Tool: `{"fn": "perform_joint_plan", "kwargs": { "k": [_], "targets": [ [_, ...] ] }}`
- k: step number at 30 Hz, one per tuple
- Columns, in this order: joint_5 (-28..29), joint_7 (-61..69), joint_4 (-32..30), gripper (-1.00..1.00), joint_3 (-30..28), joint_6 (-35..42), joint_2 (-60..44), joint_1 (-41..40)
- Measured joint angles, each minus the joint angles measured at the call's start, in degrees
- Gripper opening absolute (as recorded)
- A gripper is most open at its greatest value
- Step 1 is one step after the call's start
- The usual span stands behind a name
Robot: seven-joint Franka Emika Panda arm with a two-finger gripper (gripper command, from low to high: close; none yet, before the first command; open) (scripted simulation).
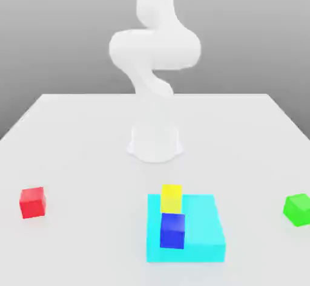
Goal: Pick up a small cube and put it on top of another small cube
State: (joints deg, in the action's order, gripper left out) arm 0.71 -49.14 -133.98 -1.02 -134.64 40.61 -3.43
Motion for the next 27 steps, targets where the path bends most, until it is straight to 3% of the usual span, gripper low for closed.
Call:
{"fn": "perform_joint_plan", "kwargs": {
  "k": [16, 22, 27],
  "targets": [
    [0.9, -18.5, -14.1, 0.0, -11.6, -18.4, -33.4, -18.8],
    [-5.6, -20.2, -19.0, 0.0, -14.8, -25.2, -46.3, -25.9],
    [-13.5, -15.2, -17.9, 0.0, -9.0, -32.9, -56.8, -30.8]
  ]
}}
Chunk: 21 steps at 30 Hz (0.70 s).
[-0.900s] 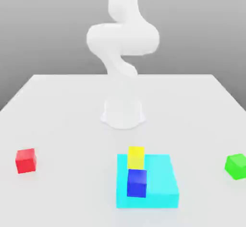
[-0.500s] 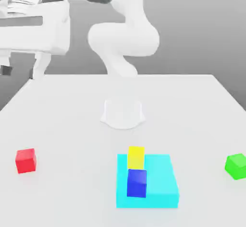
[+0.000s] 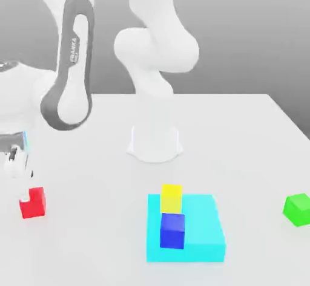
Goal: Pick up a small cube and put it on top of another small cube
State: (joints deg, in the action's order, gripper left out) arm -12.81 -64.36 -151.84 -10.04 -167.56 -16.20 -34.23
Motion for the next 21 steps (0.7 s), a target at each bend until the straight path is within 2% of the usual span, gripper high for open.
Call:
{"fn": "perform_joint_plan", "kwargs": {
  "k": [1, 2, 9, 15, 17, 21],
  "targets": [
    [-1.1, 0.9, 0.4, 0.0, 1.6, -1.6, -2.0, -1.4],
    [-1.7, 1.3, 0.7, -1.0, 2.5, -2.6, -3.2, -2.1],
    [-1.4, 1.1, 0.6, -1.0, 2.6, -2.5, -3.1, -2.2],
    [7.1, -5.3, -1.6, -1.0, -2.5, 6.2, 8.1, 1.2],
    [8.6, -6.2, -1.4, -1.0, 0.2, 9.2, 11.0, 4.4],
    [9.8, -6.5, -0.1, -1.0, 6.4, 15.0, 15.9, 16.3]
  ]
}}
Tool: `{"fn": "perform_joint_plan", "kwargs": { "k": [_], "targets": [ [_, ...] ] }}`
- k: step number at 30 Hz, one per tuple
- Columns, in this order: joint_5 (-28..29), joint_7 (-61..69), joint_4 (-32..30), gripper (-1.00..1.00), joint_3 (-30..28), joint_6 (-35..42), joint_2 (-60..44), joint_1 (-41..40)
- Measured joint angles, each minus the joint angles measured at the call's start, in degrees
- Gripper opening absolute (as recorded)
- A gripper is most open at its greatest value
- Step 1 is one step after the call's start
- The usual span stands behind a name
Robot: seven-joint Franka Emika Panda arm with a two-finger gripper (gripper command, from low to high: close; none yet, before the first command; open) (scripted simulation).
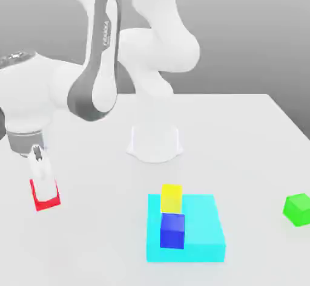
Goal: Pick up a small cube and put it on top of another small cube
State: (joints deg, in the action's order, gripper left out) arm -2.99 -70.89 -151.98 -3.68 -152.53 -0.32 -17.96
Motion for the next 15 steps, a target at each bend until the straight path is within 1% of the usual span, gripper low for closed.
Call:
{"fn": "perform_joint_plan", "kwargs": {
  "k": [3, 7, 11, 12, 15],
  "targets": [
    [0.6, 0.0, 1.0, -1.0, 3.3, 4.4, 3.5, 8.1],
    [1.4, -0.1, 2.2, -1.0, 8.9, 9.1, 6.9, 15.1],
    [3.0, -1.2, 1.5, -1.0, 9.7, 2.8, 1.1, 16.6],
    [3.3, -1.4, 1.3, 1.0, 9.9, 0.9, -0.6, 16.5],
    [3.3, -1.4, 1.3, 1.0, 9.9, 0.9, -0.6, 16.6]
  ]
}}
